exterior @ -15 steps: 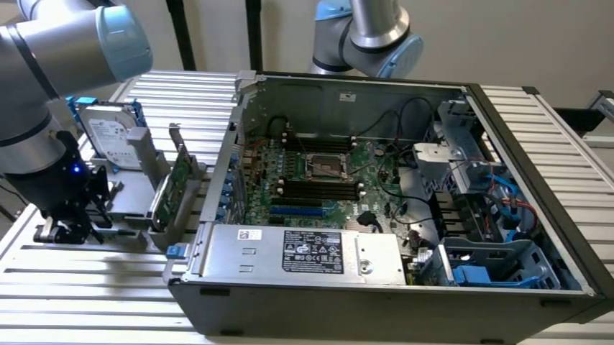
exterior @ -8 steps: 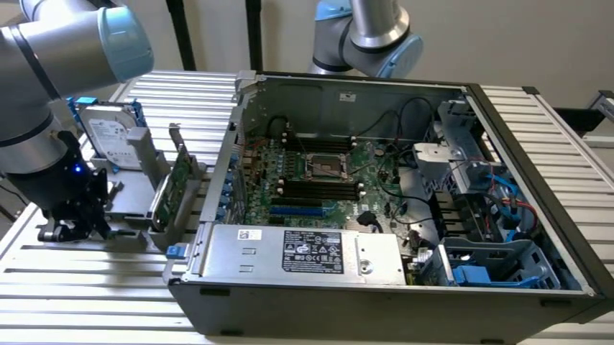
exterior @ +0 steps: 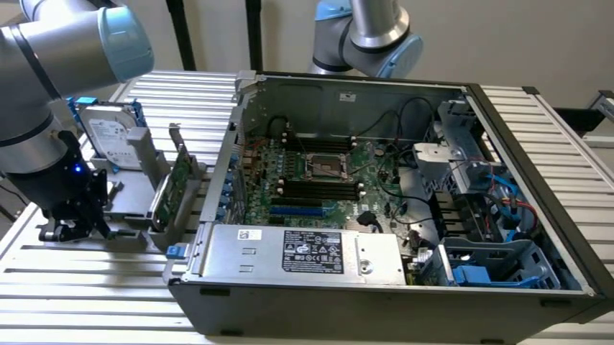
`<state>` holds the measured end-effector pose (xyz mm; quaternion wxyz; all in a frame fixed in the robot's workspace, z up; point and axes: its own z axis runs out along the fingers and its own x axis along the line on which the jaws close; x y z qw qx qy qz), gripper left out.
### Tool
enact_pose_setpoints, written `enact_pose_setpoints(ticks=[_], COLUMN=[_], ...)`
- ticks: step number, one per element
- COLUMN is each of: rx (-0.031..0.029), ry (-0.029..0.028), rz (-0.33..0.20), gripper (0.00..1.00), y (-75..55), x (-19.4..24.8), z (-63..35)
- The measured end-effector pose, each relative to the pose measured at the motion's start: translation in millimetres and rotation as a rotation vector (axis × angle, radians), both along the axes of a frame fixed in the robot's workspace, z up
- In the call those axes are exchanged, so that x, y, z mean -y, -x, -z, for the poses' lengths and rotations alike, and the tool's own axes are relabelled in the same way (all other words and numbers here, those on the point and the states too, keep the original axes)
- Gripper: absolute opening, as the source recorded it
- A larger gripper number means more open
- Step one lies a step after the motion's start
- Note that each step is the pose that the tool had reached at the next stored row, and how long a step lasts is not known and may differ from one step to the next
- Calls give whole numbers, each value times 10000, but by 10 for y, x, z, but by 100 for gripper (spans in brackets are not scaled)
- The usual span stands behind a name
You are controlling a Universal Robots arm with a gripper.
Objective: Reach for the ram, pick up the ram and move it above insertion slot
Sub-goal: 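Pick up the ram and move it above insertion slot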
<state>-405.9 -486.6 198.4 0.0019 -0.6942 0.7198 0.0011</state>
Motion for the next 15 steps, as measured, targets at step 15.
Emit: enact_pose_setpoints(ticks=[15], rx=[0], ry=[2], rz=[-102], gripper=[13], y=[0], x=[0], z=[0])
